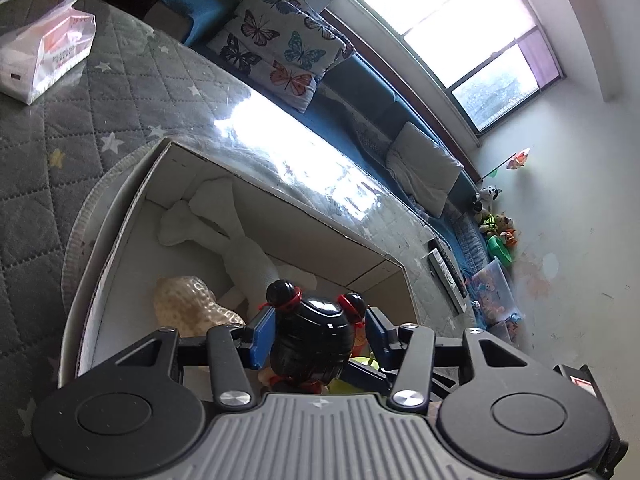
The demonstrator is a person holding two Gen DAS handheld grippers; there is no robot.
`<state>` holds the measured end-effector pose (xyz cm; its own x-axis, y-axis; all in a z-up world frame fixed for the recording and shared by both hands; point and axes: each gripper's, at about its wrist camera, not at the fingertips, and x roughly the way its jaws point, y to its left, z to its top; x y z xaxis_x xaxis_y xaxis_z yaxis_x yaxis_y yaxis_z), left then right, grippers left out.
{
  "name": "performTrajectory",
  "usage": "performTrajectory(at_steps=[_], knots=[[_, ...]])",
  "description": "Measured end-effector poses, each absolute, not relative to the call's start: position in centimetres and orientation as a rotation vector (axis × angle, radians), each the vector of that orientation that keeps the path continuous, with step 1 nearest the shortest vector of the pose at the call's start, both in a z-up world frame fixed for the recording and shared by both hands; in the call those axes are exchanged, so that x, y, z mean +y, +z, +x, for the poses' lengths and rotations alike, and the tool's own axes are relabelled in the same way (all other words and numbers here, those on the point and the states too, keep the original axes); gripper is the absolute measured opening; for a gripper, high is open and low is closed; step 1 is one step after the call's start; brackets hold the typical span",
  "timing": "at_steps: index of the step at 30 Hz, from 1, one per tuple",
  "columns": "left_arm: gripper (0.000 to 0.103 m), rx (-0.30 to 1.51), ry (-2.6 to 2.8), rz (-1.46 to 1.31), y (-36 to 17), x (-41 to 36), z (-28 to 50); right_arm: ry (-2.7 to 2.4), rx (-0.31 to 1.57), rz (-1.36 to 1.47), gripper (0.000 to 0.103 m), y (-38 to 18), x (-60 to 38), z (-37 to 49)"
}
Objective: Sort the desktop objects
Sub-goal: 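Lift the doll with the left gripper over the box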
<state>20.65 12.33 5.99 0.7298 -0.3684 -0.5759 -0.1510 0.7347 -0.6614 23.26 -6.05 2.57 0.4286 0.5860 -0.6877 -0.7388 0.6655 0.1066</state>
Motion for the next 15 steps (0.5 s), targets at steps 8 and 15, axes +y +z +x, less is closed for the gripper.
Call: performTrajectory(at_steps=[8, 15], knots=[[0.051, 0.766, -0.131, -0.758, 5.88, 12.23, 20.54, 0.829, 0.769, -0.229, 0.047, 2.83, -6.07, 22.79], [0.051, 0.768, -0.113, -0.746, 5.76, 12.45, 20.24, 0.828, 0.758, -0.225, 0.056, 3.19, -6.15, 22.39]])
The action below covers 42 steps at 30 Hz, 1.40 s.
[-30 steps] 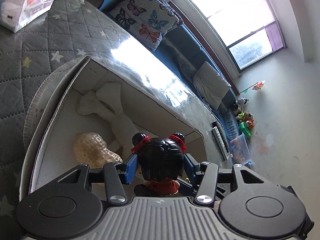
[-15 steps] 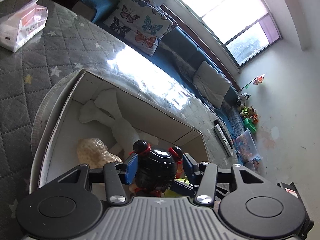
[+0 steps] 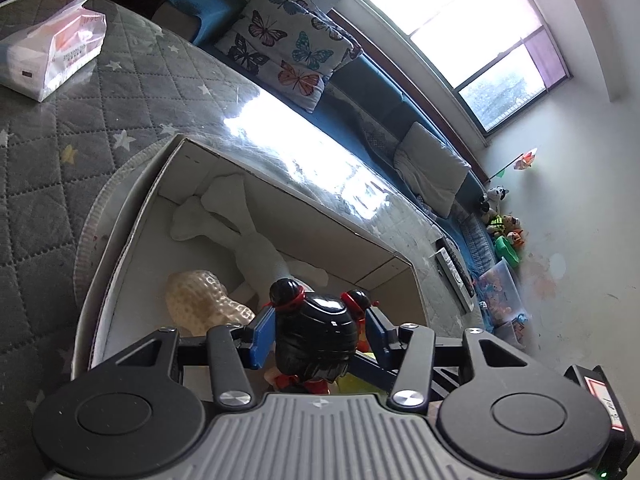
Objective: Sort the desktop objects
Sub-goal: 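Lift the doll with the left gripper over the box, then lower the doll into the box and open the left gripper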
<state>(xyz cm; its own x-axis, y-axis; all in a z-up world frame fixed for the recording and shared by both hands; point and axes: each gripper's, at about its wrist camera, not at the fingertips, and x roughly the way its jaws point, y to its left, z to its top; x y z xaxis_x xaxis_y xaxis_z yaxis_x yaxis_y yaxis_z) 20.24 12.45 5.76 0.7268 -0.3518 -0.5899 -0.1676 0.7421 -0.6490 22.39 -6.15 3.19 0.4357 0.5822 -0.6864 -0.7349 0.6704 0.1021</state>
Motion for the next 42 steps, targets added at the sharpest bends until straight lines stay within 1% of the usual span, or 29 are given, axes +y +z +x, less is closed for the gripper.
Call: performTrajectory(at_steps=[4, 7, 9, 12, 15, 23, 25, 28, 30, 33, 36, 42], knots=[[0.051, 0.763, -0.109, -0.721, 6.0, 12.3, 19.9, 0.825, 0.748, -0.223, 0.056, 3.4, -6.2, 22.0], [0.051, 0.747, -0.105, -0.686, 6.5, 12.0, 19.6, 0.812, 0.731, -0.224, 0.058, 3.7, -6.5, 21.5], [0.05, 0.739, -0.105, -0.664, 6.7, 11.8, 19.3, 0.804, 0.72, -0.219, 0.067, 3.9, -6.8, 21.1], [0.05, 0.729, -0.086, -0.603, 7.1, 11.3, 18.9, 0.789, 0.703, -0.217, 0.068, 4.2, -7.1, 20.7], [0.049, 0.718, -0.08, -0.544, 7.3, 10.8, 18.3, 0.774, 0.691, -0.201, 0.076, 4.5, -7.5, 20.2], [0.049, 0.674, -0.054, -0.421, 7.8, 9.6, 16.3, 0.717, 0.66, -0.171, 0.084, 5.3, -8.3, 18.7], [0.049, 0.669, -0.052, -0.409, 7.8, 9.4, 15.8, 0.709, 0.653, -0.171, 0.088, 5.4, -8.5, 18.4], [0.049, 0.66, -0.041, -0.387, 7.9, 9.1, 15.0, 0.681, 0.634, -0.18, 0.09, 5.5, -8.9, 17.6], [0.049, 0.659, -0.036, -0.372, 8.0, 8.9, 14.6, 0.675, 0.626, -0.171, 0.096, 5.6, -9.2, 17.2], [0.049, 0.652, -0.037, -0.351, 8.1, 8.4, 13.7, 0.664, 0.617, -0.155, 0.101, 5.8, -9.8, 16.6], [0.049, 0.638, -0.032, -0.32, 8.3, 7.8, 12.7, 0.652, 0.61, -0.147, 0.103, 6.0, -10.2, 15.9], [0.049, 0.625, 0.004, -0.281, 8.6, 7.2, 11.2, 0.617, 0.609, -0.15, 0.103, 6.2, -10.6, 14.6]])
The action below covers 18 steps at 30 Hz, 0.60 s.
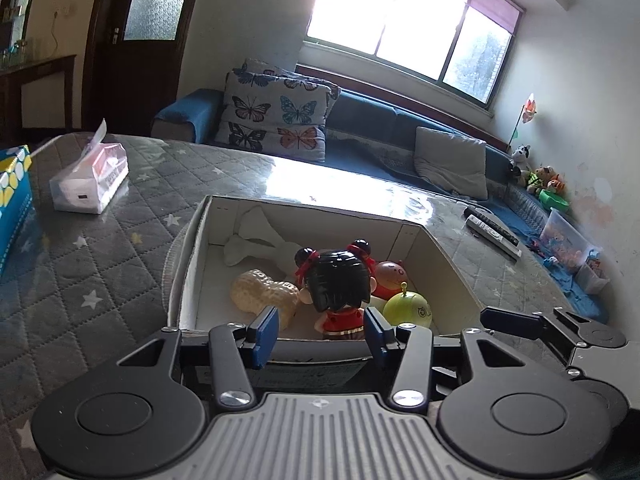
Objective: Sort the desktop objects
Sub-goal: 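Lower the doll into the box and open the left gripper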
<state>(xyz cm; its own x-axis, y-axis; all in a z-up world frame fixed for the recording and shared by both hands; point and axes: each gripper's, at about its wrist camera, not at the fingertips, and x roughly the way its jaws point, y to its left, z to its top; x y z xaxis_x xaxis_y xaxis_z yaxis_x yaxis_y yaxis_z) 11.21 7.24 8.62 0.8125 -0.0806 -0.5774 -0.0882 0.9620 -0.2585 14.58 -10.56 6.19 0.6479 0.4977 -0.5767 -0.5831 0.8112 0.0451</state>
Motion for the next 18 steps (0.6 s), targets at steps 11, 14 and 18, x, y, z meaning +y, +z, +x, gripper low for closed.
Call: performTrajectory(at_steps=[11, 14, 18], knots=[[0.049, 0.661, 0.062, -0.244, 7.9, 6.4, 8.9, 0.557, 0.631, -0.109, 0.103, 5.8, -11.6, 12.7], [0.049, 0.68, 0.078, -0.231, 7.4, 6.2, 8.6, 0.542, 0.641, -0.108, 0.103, 5.3, -11.9, 12.2], [0.049, 0.705, 0.09, -0.216, 6.9, 5.8, 8.4, 0.537, 0.655, -0.1, 0.103, 4.8, -12.0, 11.9]])
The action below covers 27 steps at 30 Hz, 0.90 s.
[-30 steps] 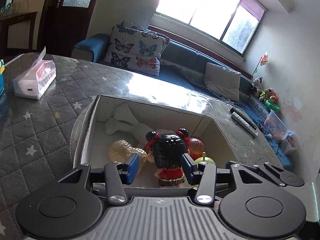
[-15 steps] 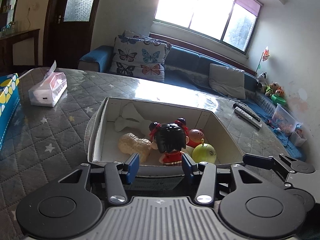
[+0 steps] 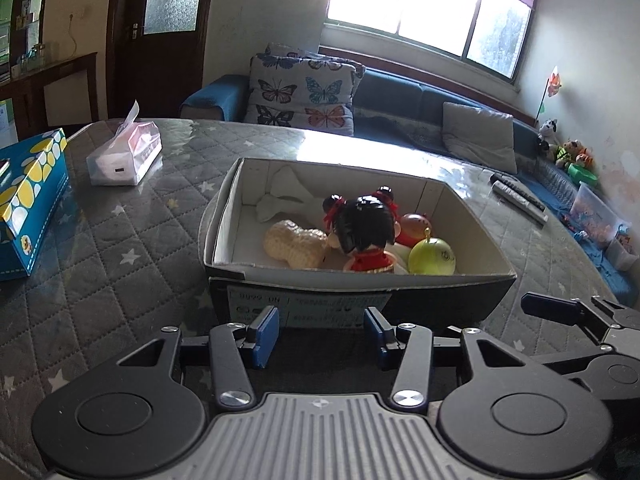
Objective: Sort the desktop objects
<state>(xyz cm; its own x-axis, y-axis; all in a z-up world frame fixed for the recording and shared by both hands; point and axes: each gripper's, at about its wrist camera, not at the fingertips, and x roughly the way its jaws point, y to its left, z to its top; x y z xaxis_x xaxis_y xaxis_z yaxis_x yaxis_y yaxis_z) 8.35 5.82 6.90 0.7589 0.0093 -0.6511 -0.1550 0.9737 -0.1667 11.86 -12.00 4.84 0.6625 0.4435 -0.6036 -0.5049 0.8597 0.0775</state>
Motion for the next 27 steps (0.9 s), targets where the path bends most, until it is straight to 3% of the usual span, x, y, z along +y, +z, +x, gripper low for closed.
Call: performTrajectory(at_steps=[27], knots=[[0.047, 0.794, 0.162, -0.126, 3.7, 4.9, 8.9, 0.428, 0.766, -0.095, 0.103, 1.2, -12.2, 12.6]])
